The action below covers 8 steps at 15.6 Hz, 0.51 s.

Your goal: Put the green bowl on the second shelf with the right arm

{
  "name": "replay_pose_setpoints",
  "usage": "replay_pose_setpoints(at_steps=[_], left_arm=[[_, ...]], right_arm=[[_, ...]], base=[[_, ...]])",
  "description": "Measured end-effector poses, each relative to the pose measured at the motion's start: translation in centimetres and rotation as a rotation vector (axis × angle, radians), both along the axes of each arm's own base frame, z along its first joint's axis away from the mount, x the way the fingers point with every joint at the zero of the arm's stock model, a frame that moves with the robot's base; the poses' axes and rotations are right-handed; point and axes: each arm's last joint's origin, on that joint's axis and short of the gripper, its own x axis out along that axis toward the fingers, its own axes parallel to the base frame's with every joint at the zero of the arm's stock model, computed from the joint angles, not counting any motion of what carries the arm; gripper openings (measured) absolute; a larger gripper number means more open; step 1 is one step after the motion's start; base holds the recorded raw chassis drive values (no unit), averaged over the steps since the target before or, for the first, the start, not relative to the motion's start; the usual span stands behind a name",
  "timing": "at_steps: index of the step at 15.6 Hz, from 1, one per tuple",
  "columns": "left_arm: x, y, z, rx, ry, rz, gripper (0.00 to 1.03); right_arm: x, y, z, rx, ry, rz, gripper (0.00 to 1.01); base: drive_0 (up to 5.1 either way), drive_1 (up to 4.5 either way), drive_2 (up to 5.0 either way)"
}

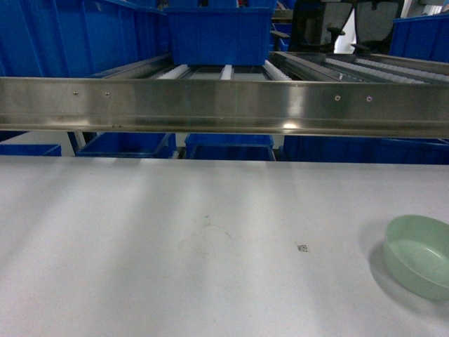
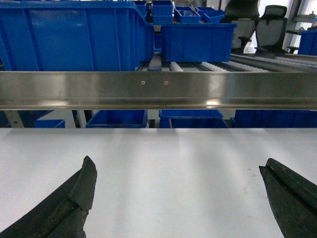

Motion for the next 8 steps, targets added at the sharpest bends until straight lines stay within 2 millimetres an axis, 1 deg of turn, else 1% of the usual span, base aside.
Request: replay_pose_setpoints(at_steps=[8], left_arm=[[0.0,0.0,0.0,0.0,0.0,0.0,0.98]], right_arm=[[0.0,0.0,0.0,0.0,0.0,0.0,0.98]], base=[[0.0,0.0,0.0]])
